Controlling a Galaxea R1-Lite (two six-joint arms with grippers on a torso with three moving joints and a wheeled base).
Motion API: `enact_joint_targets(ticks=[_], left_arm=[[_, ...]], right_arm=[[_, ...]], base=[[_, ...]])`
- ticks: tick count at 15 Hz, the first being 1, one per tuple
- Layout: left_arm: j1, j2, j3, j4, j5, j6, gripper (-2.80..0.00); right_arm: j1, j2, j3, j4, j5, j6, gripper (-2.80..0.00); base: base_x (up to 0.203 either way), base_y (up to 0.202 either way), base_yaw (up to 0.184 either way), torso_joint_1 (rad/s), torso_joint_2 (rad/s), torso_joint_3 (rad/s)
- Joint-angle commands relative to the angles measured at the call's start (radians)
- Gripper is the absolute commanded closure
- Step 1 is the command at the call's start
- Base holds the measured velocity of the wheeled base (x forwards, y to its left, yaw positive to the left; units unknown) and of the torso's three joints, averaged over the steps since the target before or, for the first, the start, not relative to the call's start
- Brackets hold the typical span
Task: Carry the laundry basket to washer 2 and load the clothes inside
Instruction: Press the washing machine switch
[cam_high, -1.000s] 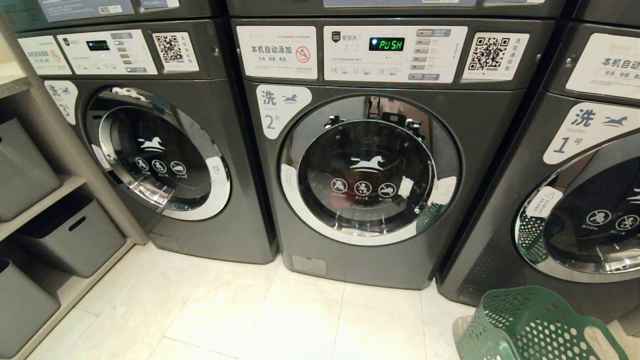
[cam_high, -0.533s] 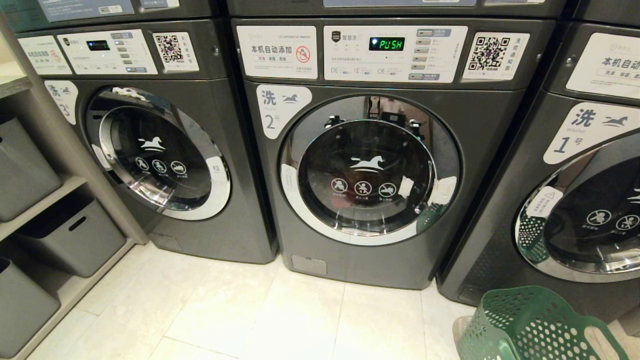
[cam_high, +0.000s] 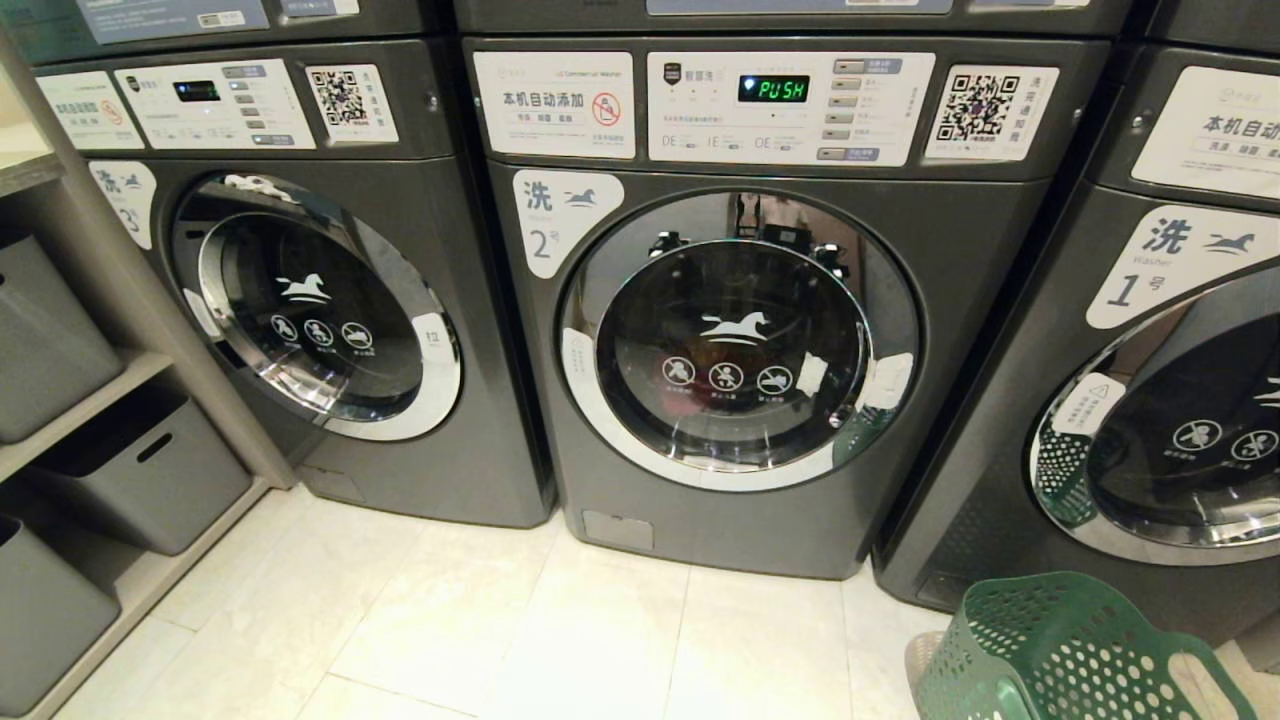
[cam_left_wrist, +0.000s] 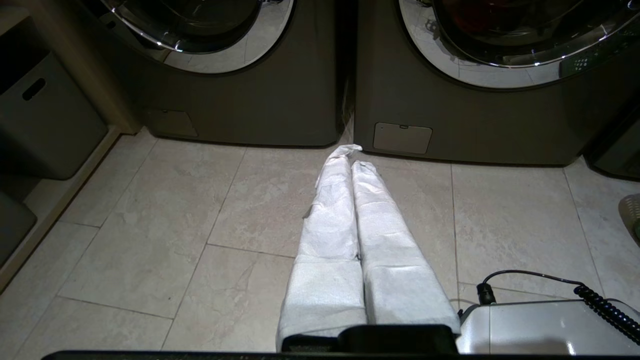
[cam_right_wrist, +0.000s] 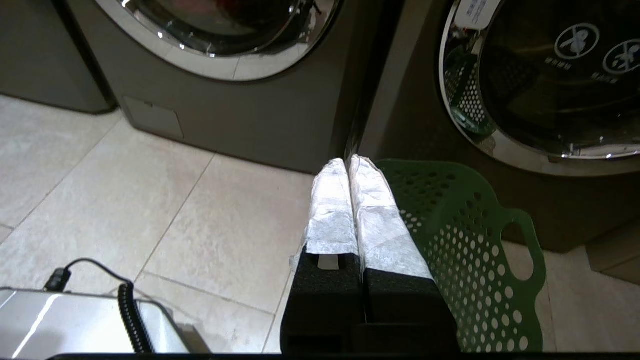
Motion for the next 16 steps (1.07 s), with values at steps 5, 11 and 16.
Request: enact_joint_targets(ticks=[5, 11, 16], left_arm=[[0.0, 0.002, 0.0, 0.0, 0.0, 0.0, 0.0], [0.0, 0.002, 0.002, -0.001, 0.002, -0.002, 0.0], [0.0, 0.002, 0.002, -0.001, 0.002, -0.002, 0.0]], right_arm=[[0.0, -0.079, 0.003, -0.001, 0.0, 0.007, 0.0], [0.0, -0.079, 0.003, -0.001, 0.003, 0.002, 0.0], [0.0, -0.079, 0.003, -0.001, 0.003, 0.002, 0.0]], base=[[0.0, 0.0, 0.0, 0.0, 0.0, 0.0], [0.0, 0.0, 0.0, 0.0, 0.0, 0.0], [0.0, 0.0, 0.0, 0.073, -0.16, -0.094]])
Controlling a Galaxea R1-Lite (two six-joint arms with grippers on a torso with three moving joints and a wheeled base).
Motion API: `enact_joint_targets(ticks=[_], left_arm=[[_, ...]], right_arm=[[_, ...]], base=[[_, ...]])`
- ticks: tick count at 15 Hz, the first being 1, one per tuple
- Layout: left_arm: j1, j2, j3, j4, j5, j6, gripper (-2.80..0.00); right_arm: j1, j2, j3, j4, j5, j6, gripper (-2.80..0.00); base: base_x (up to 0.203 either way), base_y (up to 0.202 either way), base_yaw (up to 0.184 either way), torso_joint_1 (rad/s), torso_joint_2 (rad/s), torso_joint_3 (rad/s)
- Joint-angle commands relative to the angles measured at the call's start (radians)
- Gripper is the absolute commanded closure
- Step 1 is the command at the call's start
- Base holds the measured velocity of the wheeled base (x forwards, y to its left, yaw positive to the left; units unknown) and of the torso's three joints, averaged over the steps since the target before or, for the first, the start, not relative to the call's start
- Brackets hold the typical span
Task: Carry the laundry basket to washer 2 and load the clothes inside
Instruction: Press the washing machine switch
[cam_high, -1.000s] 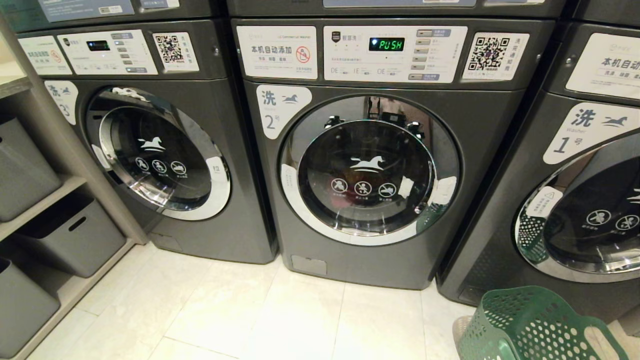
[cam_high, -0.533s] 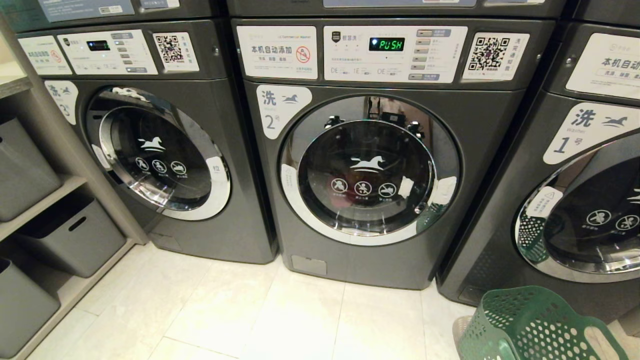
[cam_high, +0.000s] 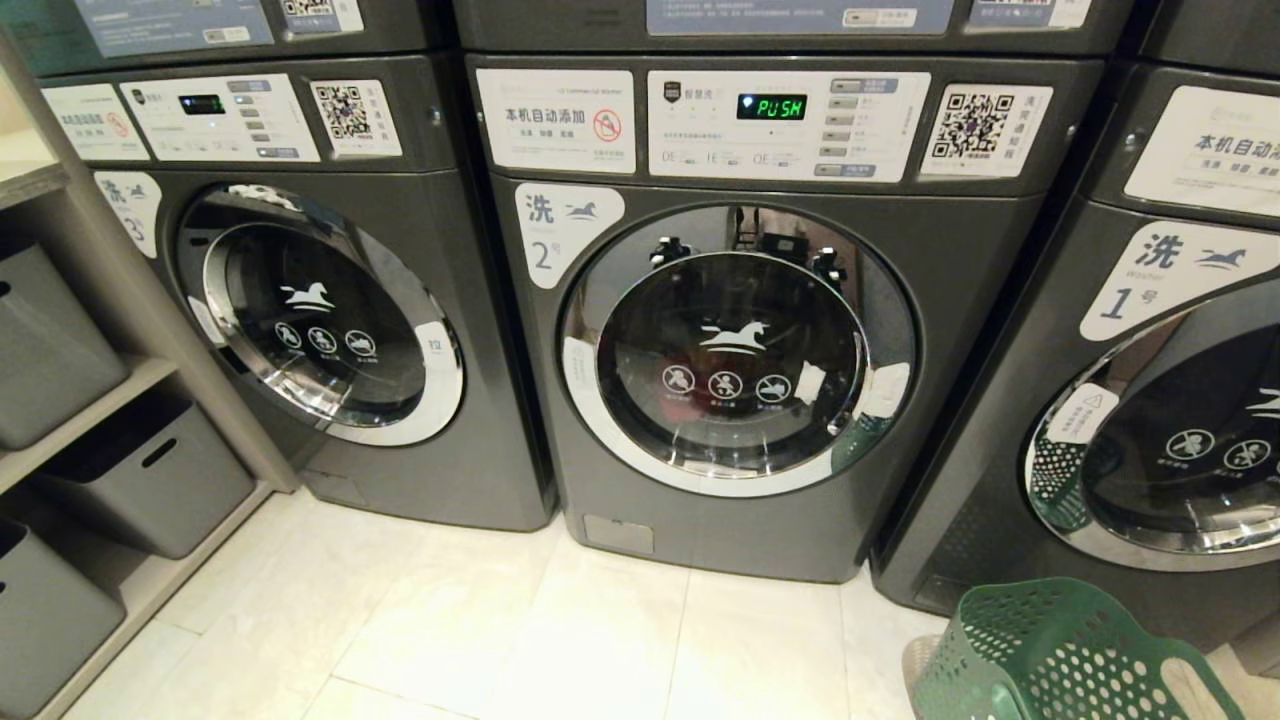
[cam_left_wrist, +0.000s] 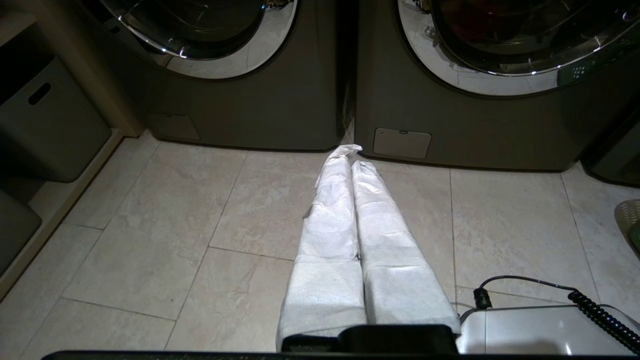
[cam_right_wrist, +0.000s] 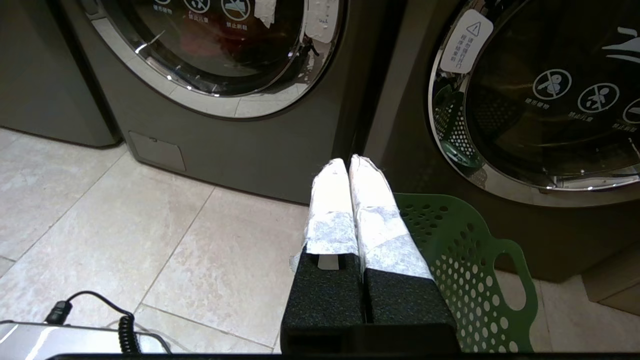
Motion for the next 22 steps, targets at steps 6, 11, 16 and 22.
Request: enact_joint_targets(ticks=[6, 11, 16, 22], left_arm=[[0.0, 0.002, 0.0, 0.001, 0.0, -0.002, 0.0], [0.0, 0.002, 0.0, 0.001, 0.0, -0.002, 0.0], [0.0, 0.002, 0.0, 0.001, 0.0, -0.002, 0.0], [0.0, 0.002, 0.0, 0.002, -0.002, 0.002, 0.0]], right_arm=[[0.0, 0.002, 0.0, 0.0, 0.0, 0.0, 0.0], [0.0, 0.002, 0.0, 0.0, 0.0, 0.0, 0.0], [0.0, 0.002, 0.0, 0.0, -0.001, 0.003, 0.0], [0.0, 0.002, 0.0, 0.0, -0.001, 0.003, 0.0]], base=[[0.0, 0.0, 0.0, 0.201, -0.46, -0.257], [0.0, 0.0, 0.0, 0.237, -0.5, -0.276], [0.0, 0.0, 0.0, 0.186, -0.39, -0.207], [0.06, 0.0, -0.001, 0.015, -0.03, -0.017]])
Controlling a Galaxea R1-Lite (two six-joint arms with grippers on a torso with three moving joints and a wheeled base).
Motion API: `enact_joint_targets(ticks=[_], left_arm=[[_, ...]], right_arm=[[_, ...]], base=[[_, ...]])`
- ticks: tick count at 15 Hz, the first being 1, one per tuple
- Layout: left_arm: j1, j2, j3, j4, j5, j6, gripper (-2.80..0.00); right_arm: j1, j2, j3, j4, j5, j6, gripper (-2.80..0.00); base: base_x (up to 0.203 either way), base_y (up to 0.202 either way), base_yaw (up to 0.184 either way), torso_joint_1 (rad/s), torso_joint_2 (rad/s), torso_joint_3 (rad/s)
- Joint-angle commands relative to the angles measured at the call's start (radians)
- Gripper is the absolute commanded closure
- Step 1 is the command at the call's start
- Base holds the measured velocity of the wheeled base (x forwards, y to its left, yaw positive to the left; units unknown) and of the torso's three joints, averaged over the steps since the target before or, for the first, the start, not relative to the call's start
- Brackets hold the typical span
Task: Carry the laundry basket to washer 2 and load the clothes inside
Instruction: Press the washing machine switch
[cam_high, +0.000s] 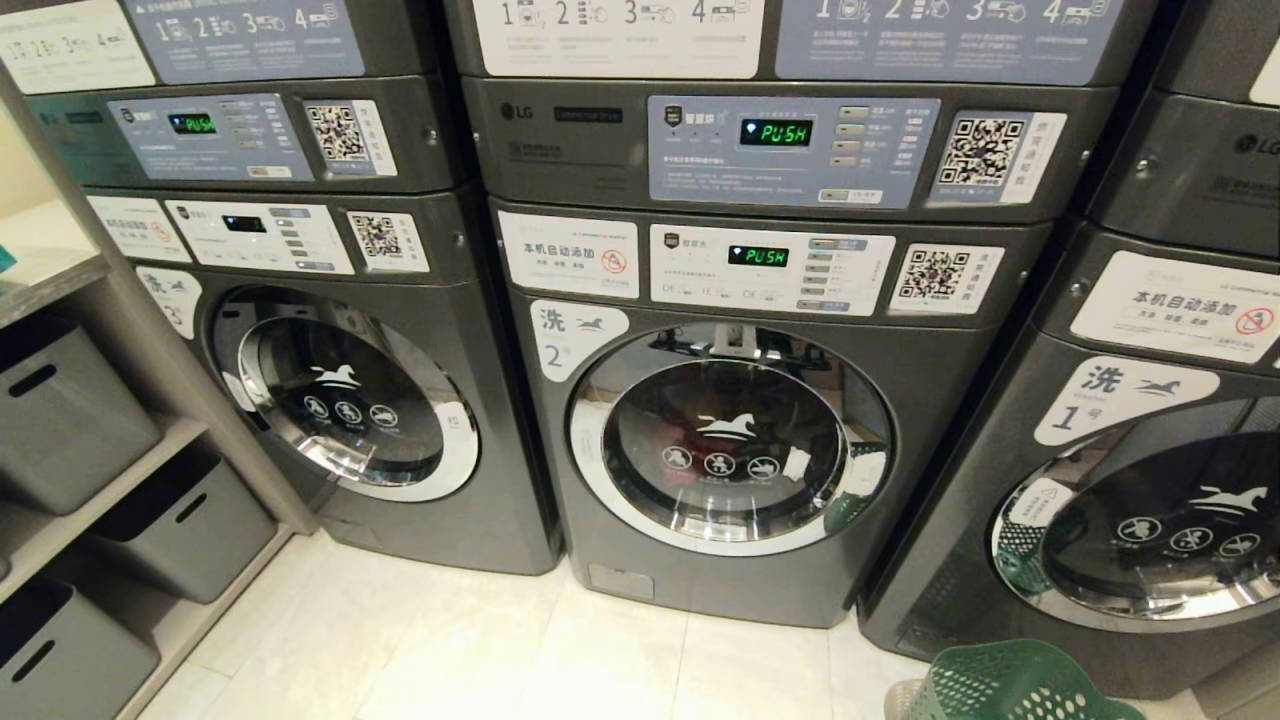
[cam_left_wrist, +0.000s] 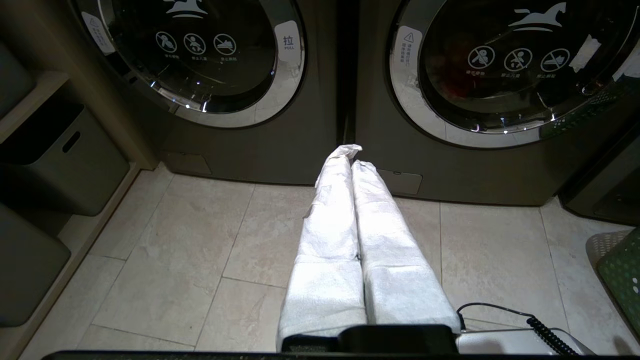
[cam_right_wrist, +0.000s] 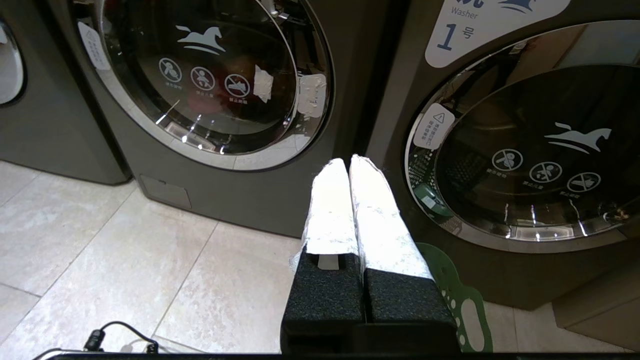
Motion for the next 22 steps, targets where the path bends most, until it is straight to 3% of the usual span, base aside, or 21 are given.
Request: enact_joint_targets(ticks=[1, 9, 22], left_arm=[[0.0, 0.002, -0.002, 0.001, 0.0, 0.003, 0.0], [0.0, 0.002, -0.002, 0.001, 0.0, 0.003, 0.0], [0.0, 0.002, -0.002, 0.0, 0.006, -0.02, 0.0]], right_arm=[[0.0, 0.002, 0.0, 0.0, 0.0, 0.0, 0.0], [0.0, 0.002, 0.0, 0.0, -0.001, 0.0, 0.0], [0.0, 0.002, 0.0, 0.001, -0.003, 0.003, 0.0]], base=[[0.205, 0.0, 0.0, 0.024, 0.0, -0.006], [0.033, 0.0, -0.013, 0.004, 0.0, -0.001], [-0.001, 0.006, -0.163, 0.001, 0.0, 0.002]])
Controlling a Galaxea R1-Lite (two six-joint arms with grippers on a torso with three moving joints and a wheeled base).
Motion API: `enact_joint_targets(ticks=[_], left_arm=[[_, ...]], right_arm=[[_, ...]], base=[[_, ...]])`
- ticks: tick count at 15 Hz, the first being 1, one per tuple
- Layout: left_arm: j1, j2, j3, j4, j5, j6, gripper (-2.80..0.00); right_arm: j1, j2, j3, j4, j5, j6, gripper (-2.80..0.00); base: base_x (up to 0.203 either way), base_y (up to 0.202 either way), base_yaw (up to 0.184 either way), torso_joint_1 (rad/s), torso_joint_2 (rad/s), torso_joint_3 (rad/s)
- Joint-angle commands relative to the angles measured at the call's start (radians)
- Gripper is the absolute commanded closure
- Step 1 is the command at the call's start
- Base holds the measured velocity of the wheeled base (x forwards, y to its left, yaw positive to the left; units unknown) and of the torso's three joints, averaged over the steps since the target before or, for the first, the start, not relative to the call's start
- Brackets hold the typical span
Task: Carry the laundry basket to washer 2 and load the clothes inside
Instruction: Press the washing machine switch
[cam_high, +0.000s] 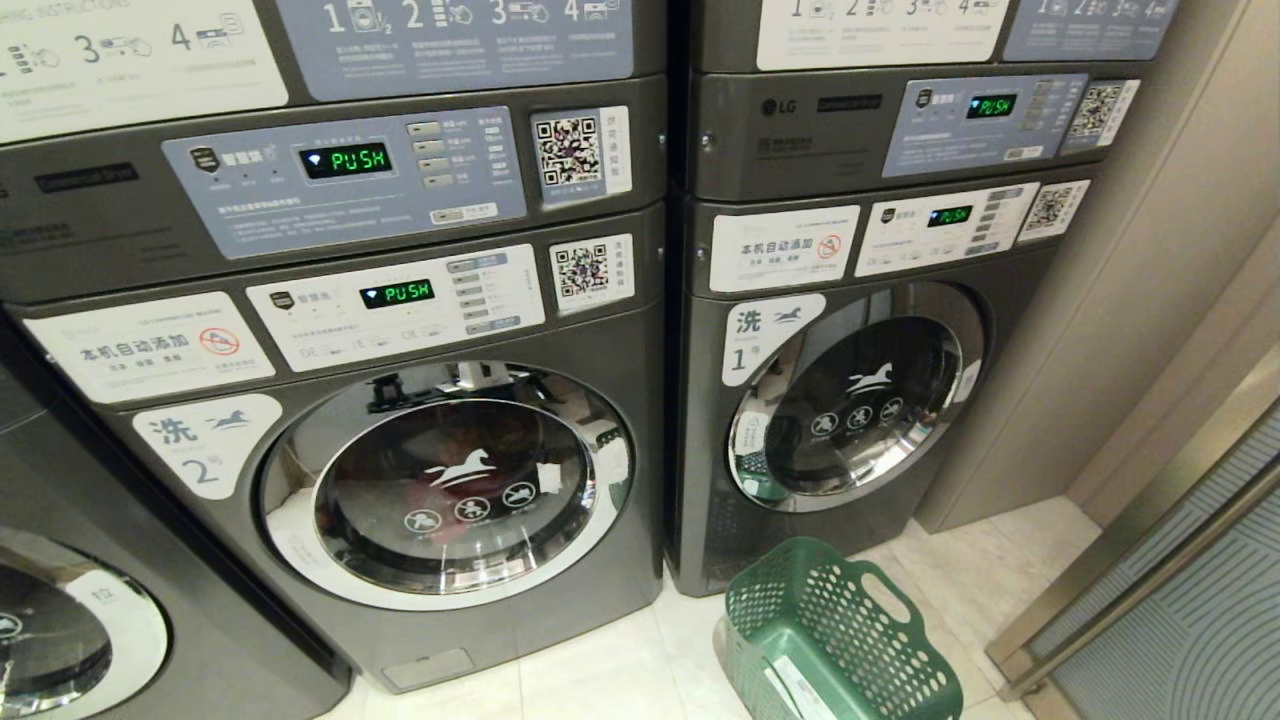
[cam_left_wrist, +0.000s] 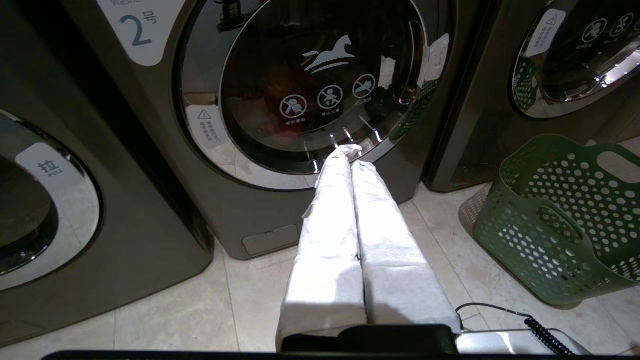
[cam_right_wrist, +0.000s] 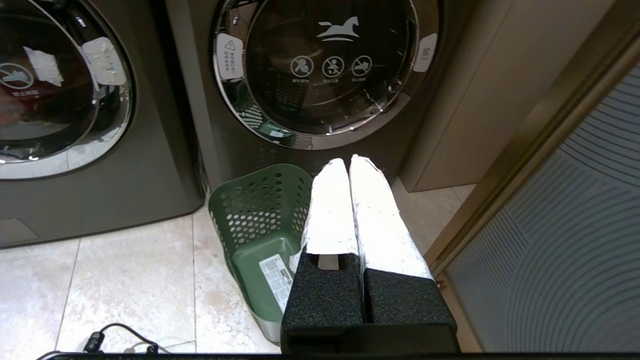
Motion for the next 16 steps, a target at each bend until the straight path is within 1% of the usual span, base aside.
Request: enact_joint_targets(ticks=[1, 16], left_arm=[[0.0, 0.002, -0.001, 0.0, 0.002, -0.014, 0.0], [0.0, 0.002, -0.001, 0.0, 0.003, -0.014, 0.0]], right_arm=[[0.0, 0.002, 0.0, 0.0, 0.0, -0.001, 0.0], [0.0, 0.002, 0.0, -0.001, 0.003, -0.004, 0.0]], base=[[0.0, 0.0, 0.0, 0.0, 0.0, 0.0], [0.0, 0.0, 0.0, 0.0, 0.0, 0.0]])
